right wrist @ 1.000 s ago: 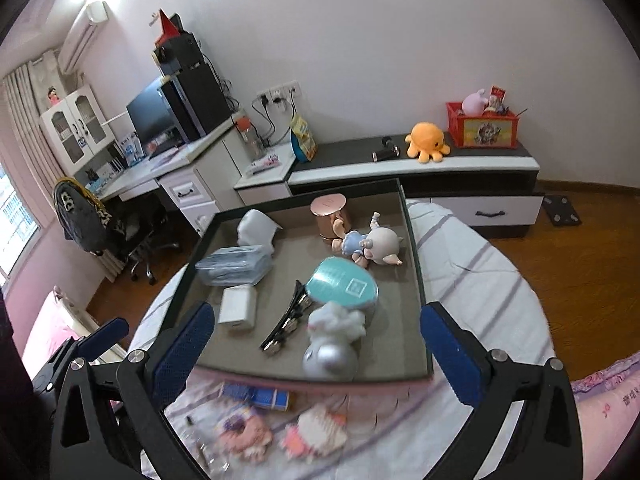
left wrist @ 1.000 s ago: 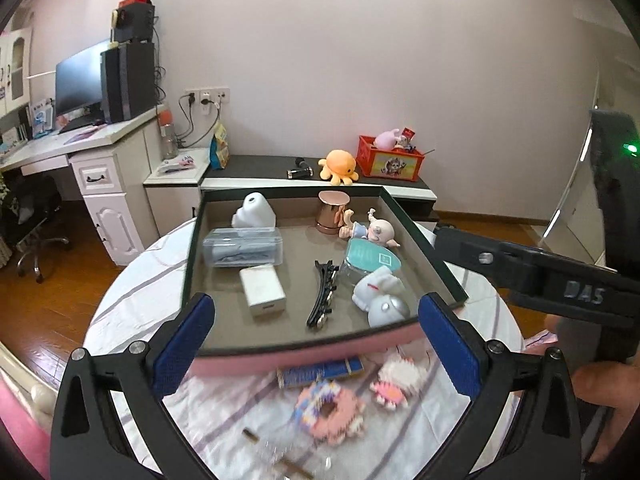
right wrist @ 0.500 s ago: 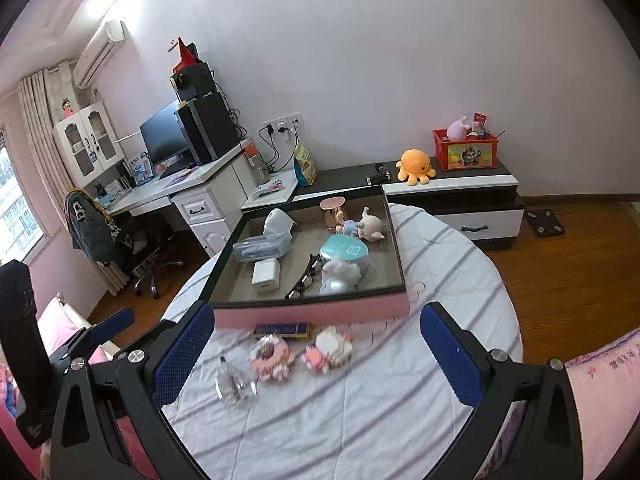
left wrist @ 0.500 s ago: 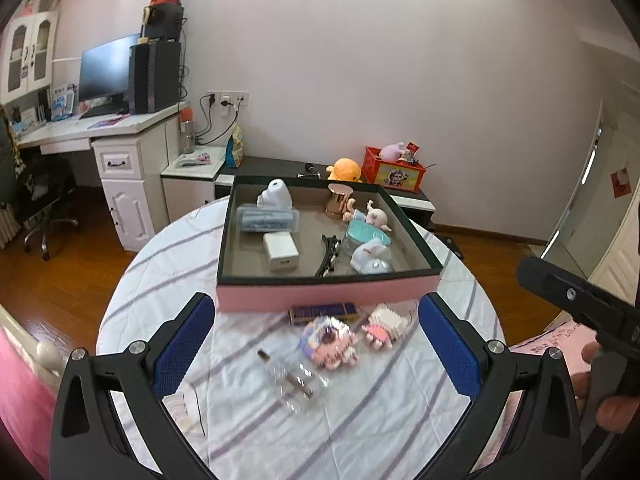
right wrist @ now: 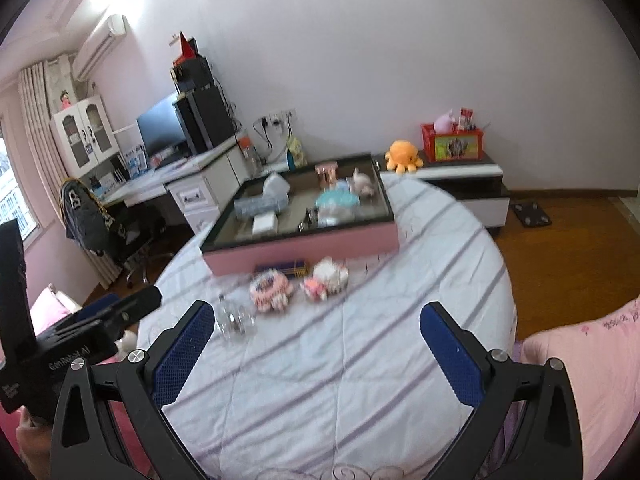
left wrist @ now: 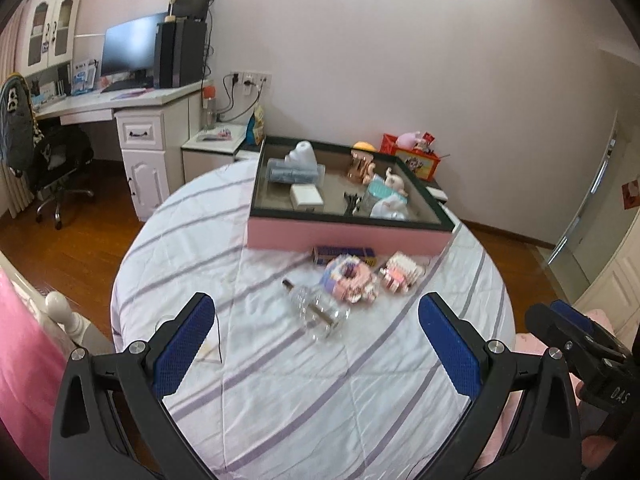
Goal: Organize rigid objects
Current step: 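Withdraw both tools from the box toward the glass bottle and block figures, then grasp the glass bottle with the left tool while the right tool grasps the white-pink block figure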
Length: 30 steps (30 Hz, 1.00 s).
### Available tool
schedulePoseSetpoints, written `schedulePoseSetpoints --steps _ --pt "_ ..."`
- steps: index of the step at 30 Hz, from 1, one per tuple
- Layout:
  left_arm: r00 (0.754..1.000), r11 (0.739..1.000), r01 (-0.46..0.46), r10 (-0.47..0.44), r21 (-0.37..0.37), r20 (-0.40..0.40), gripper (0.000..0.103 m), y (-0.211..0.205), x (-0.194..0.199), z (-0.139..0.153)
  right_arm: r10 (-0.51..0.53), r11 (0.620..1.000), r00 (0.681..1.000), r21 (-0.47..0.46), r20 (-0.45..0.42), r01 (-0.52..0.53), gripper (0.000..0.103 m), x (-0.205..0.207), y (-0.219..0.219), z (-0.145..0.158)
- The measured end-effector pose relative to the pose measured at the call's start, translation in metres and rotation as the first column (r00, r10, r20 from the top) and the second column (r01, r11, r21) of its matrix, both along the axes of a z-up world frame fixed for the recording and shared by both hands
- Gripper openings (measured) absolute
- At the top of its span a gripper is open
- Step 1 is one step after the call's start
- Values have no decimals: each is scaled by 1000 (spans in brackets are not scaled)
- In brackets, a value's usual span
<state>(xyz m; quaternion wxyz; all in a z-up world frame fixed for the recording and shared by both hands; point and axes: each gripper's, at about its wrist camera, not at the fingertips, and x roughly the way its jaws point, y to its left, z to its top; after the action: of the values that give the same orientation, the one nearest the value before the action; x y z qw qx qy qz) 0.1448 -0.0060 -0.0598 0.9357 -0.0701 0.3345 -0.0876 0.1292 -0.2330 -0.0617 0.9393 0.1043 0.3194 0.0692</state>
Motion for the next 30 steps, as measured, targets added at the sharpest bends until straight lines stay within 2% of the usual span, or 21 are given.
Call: schedulePoseSetpoints --steps 11,16,23,30 --pt "1000 1000 18 -18 10 -25 103 -7 1 -8 -13 1000 1000 2 -18 13 103 1 -5 -8" --pt "998 999 28 -26 31 -55 103 -12 9 -21 -12 1000 999 -12 -38 12 103 9 -6 -13" --pt "989 998 34 -25 60 -147 103 -17 36 -57 -20 998 993 -68 -113 12 103 41 -10 -34" --pt "982 996 12 4 85 -190 103 -25 69 -80 -11 993 984 -120 -176 -10 103 83 -7 -55"
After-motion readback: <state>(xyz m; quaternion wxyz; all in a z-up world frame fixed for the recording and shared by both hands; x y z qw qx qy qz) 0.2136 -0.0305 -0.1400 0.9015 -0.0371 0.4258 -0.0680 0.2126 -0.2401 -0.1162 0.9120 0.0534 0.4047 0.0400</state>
